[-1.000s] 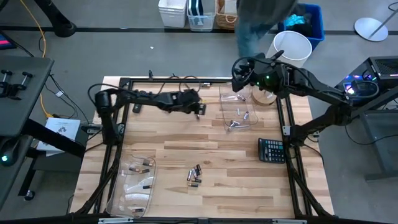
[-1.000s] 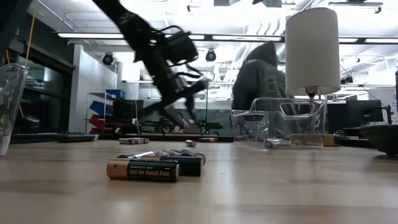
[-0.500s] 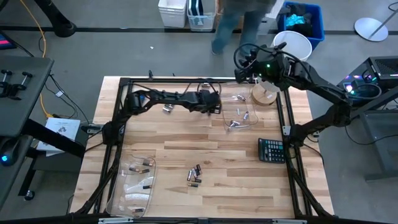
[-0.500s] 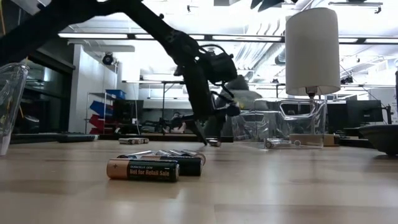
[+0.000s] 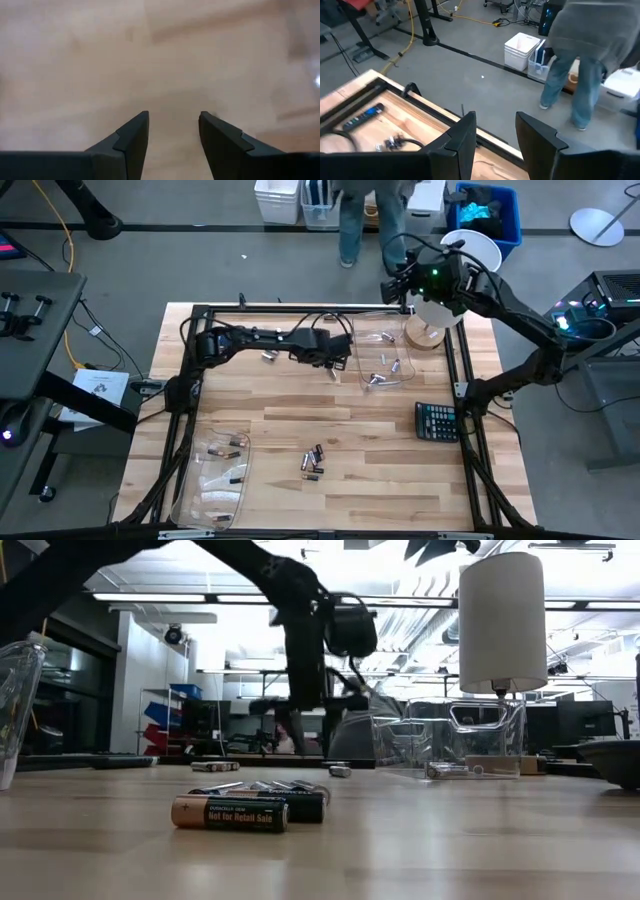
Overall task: Sort batteries
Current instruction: Put the silver battery into the right transparent bin
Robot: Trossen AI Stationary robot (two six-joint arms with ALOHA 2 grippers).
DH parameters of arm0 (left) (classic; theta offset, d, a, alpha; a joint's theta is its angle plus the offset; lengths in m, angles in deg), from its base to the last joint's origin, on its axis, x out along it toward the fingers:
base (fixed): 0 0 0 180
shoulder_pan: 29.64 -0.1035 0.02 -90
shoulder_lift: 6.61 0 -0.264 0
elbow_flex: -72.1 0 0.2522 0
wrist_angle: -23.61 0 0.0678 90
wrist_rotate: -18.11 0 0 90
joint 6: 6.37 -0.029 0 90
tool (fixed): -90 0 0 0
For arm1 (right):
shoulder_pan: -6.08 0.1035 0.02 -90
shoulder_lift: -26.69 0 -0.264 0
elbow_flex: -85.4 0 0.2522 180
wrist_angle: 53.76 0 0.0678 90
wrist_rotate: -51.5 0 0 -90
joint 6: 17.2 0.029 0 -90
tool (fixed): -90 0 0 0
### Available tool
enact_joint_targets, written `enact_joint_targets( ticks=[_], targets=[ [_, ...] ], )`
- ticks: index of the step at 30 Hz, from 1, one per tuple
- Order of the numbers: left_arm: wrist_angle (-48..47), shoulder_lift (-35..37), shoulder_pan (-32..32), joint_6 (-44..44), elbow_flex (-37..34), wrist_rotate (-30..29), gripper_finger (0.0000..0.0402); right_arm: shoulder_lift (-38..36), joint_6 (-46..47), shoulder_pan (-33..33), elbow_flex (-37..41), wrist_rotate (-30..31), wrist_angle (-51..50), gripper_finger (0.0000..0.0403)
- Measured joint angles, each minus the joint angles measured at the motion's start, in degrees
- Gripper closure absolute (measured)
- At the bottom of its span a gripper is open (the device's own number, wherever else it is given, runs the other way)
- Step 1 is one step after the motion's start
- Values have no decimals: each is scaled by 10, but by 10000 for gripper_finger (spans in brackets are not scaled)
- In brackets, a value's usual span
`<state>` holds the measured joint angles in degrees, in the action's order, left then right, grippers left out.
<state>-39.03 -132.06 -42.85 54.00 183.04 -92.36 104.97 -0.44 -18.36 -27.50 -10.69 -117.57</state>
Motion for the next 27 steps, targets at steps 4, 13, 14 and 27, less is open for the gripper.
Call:
enact_joint_targets(
  ticks=[4,13,14,27],
  targets=[
    [4,25,3,-39,1,-45,239,0,-41,-4,0,-11,6,269],
    [43,42,56,21,1,6,240,0,24,-3,0,-34,12,269],
    [51,36,62,23,1,1,240,0,32,-3,0,-34,11,269],
    [132,-28,24,19,1,-17,240,0,39,-8,0,-10,10,269]
  ],
)
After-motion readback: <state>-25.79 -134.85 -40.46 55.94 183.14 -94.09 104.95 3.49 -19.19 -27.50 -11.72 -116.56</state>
